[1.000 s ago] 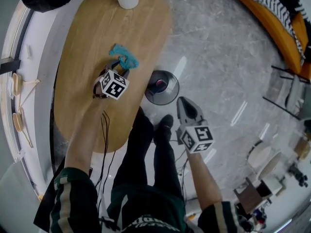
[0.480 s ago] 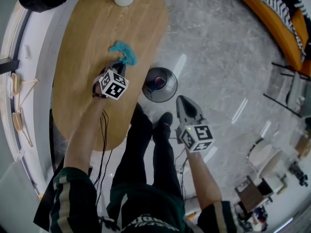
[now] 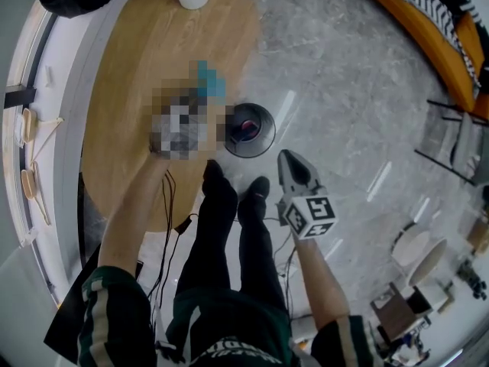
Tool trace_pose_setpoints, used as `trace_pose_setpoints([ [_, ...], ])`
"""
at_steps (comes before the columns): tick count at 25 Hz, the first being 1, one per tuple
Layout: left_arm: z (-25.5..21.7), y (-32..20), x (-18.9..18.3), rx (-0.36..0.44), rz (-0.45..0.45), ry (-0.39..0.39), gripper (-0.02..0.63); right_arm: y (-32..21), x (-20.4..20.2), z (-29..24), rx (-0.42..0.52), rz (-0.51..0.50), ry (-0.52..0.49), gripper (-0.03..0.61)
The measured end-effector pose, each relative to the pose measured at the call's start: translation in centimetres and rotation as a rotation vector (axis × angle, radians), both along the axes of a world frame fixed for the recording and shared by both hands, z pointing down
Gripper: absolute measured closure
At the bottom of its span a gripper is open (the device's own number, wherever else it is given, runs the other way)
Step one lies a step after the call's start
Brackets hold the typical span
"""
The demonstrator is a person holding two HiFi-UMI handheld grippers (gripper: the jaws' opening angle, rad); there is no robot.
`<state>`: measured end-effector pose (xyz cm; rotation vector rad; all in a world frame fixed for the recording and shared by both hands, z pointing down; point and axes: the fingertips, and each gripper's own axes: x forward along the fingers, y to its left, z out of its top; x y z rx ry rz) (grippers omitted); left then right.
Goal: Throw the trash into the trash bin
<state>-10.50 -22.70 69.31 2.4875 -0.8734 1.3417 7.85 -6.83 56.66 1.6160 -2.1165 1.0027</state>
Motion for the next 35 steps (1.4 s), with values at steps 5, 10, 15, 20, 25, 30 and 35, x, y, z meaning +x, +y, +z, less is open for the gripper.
trace_pose_setpoints([
  [5,-2.2,2.2,3.0,0.020,-0.007,0.054,0.601,2.2,1.6,-0.8,0.015,0.009,0.001,0.578],
  [10,-3.1,5.7,6.7,0.011,0.016,0.080,0.601,5.0,4.2,-1.1,0.020,0.023,-0.001,0.577],
  [15,-2.2,9.1,9.7,-0.015,0.038,0.087,0.601,7.7,6.4,-0.4,0.002,0.043,-0.003,0.577],
  [20,0.5,11.8,11.4,-0.051,0.052,0.072,0.601,9.4,7.8,0.8,-0.009,0.057,-0.007,0.577],
  [25,4.1,13.5,12.2,-0.102,0.039,0.048,0.601,10.6,9.7,2.2,-0.032,0.075,0.004,0.578],
  [30,8.1,15.3,12.8,-0.167,0.021,0.015,0.601,11.1,10.6,3.8,-0.049,0.084,0.001,0.577],
  [35,13.2,17.3,12.8,-0.241,0.005,-0.040,0.601,11.0,10.3,4.9,-0.062,0.082,-0.008,0.577],
])
